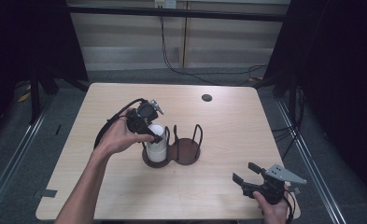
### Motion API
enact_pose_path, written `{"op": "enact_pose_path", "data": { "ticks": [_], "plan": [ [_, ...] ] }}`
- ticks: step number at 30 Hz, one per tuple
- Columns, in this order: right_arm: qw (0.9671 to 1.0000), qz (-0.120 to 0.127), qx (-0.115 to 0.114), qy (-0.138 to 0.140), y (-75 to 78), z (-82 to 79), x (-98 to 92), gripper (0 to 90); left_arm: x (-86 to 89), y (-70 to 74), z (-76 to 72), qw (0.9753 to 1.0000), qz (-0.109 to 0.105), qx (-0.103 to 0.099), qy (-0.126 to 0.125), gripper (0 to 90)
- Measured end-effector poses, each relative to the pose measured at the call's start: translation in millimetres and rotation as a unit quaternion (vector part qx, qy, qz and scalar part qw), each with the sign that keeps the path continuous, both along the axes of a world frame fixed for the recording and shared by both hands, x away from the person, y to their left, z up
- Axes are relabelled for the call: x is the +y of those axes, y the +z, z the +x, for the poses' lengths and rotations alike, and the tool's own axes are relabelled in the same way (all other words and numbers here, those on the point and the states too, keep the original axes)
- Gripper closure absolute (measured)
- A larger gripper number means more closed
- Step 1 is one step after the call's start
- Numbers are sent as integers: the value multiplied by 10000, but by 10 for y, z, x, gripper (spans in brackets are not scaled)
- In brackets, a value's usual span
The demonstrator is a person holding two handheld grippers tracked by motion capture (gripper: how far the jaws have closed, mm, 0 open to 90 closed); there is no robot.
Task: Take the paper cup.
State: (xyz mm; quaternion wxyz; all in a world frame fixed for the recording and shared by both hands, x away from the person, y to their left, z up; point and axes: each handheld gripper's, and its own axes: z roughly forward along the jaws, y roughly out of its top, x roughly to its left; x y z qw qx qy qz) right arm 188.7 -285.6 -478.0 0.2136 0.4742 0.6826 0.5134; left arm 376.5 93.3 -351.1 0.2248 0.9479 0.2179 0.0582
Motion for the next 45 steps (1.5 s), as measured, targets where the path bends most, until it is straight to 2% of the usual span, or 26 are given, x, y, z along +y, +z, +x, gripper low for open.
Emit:
{"op": "enact_pose_path", "data": {
  "ticks": [14, 28, 38, 45],
  "plan": [
    [10000, 11, 7, 5, -2, -1, -4, 180, -4, 27, -16, 9999, -6, -134, -68, 351],
    [10000, 19, 22, 5, -2, 0, -5, 180, 19, 55, -5, 9999, -62, -145, -9, 349],
    [10000, 14, 24, 5, -3, 1, -2, 180, 66, 101, -14, 9993, -295, -155, 160, 351],
    [10000, 27, 33, 1, -3, 3, -3, 180, 49, 82, -23, 9995, -173, -242, 125, 351]
  ]
}}
